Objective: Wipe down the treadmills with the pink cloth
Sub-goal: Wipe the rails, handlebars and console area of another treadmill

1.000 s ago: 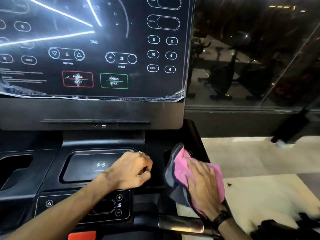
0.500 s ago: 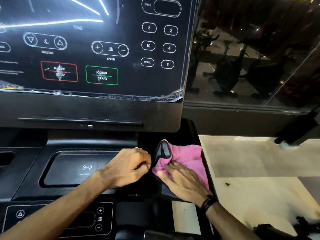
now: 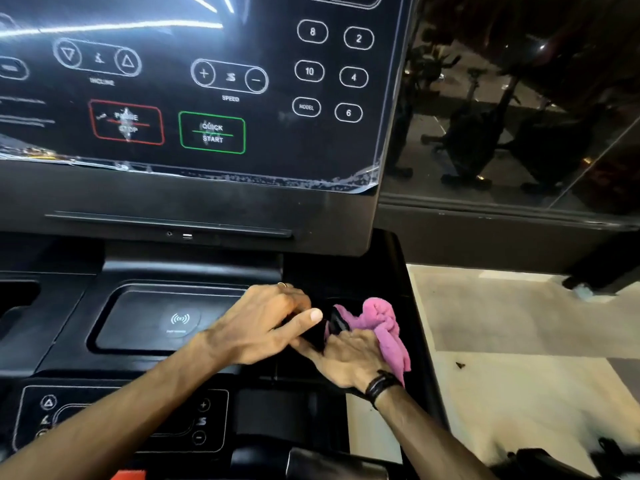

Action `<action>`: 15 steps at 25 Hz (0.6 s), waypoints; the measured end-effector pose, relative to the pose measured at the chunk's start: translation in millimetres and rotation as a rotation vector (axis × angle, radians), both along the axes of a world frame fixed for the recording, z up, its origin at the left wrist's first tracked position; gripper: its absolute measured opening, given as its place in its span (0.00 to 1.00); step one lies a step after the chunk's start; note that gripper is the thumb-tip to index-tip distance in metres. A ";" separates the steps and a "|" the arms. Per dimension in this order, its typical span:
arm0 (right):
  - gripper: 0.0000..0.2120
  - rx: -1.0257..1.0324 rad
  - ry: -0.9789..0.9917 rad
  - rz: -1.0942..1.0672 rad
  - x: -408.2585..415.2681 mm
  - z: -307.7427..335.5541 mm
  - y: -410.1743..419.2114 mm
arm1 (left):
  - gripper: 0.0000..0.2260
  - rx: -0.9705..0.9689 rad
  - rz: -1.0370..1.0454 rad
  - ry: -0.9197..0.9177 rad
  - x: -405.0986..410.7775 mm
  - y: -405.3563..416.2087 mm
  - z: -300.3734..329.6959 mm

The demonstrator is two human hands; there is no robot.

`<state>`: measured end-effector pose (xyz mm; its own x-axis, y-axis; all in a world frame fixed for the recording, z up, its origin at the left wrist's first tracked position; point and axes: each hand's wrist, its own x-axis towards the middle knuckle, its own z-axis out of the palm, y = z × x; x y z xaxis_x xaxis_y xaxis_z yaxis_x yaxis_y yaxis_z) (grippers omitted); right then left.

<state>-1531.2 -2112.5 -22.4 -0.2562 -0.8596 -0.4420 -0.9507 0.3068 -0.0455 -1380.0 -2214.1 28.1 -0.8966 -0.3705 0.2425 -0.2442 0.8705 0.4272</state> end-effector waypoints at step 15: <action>0.22 -0.494 -0.319 -0.757 9.2 -4.0 -12.0 | 0.38 0.163 0.080 0.055 0.6 -0.9 11.2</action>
<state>-1522.0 -2124.5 -26.4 -0.7507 -0.6233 -0.2190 -0.4287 0.7118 -0.5564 -1379.4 -2215.0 39.3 -0.8496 -0.4788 0.2211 -0.2826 0.7673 0.5757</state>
